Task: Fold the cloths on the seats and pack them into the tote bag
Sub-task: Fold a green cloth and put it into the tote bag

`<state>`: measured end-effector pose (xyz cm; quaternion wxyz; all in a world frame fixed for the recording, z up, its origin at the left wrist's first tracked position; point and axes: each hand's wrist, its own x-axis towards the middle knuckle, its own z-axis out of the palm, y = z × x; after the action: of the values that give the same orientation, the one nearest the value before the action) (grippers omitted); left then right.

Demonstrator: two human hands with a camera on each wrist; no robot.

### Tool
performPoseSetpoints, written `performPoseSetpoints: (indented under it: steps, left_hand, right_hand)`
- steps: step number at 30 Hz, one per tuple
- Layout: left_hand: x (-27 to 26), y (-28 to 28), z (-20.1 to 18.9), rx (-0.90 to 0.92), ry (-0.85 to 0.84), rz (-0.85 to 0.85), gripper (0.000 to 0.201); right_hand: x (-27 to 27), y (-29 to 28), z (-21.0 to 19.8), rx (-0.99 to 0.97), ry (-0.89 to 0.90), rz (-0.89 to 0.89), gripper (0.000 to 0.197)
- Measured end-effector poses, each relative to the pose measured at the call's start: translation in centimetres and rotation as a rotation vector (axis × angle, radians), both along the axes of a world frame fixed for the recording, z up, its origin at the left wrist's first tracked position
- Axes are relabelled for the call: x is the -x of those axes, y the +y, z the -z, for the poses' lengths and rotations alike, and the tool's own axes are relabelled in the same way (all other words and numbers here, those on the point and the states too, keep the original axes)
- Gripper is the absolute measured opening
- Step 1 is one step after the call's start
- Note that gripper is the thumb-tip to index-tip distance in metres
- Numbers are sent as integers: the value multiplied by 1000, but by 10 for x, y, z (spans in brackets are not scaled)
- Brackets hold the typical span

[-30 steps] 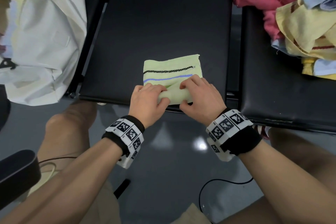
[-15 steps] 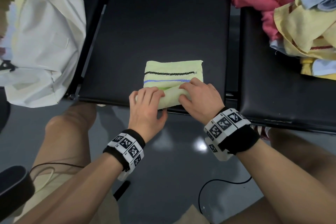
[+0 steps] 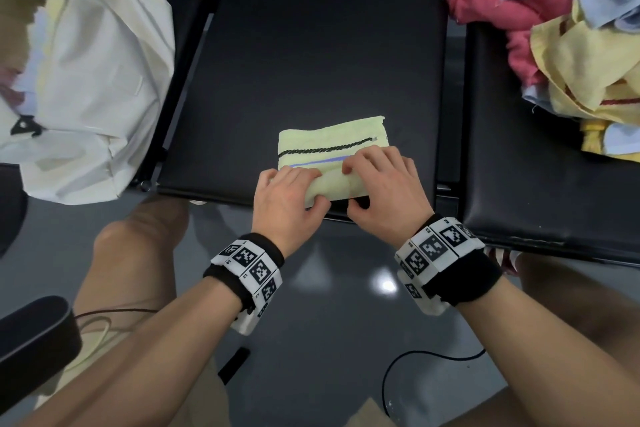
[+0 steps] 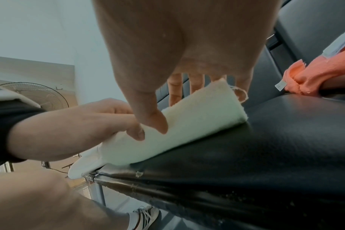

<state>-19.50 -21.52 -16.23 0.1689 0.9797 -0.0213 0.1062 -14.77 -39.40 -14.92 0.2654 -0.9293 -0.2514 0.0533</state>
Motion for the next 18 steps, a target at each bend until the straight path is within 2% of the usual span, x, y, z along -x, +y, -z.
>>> performPoseSetpoints:
  steps: [7, 9, 13, 16, 18]
  left_hand:
    - [-10, 1, -11, -7, 156, -29, 52]
    - [-11, -1, -12, -9, 160, -21, 49]
    - [-1, 0, -10, -2, 30, 8, 35]
    - [10, 2, -3, -3, -66, 32, 41]
    - [14, 3, 1, -38, -63, 59, 46]
  right_hand:
    - [-1, 1, 1, 25, 9, 11, 38]
    - [-2, 1, 1, 33, 17, 12, 37]
    - [-4, 0, 0, 69, 49, 12, 33]
    - [-5, 0, -1, 97, 62, 14, 32]
    - [-5, 1, -2, 121, 81, 10, 32]
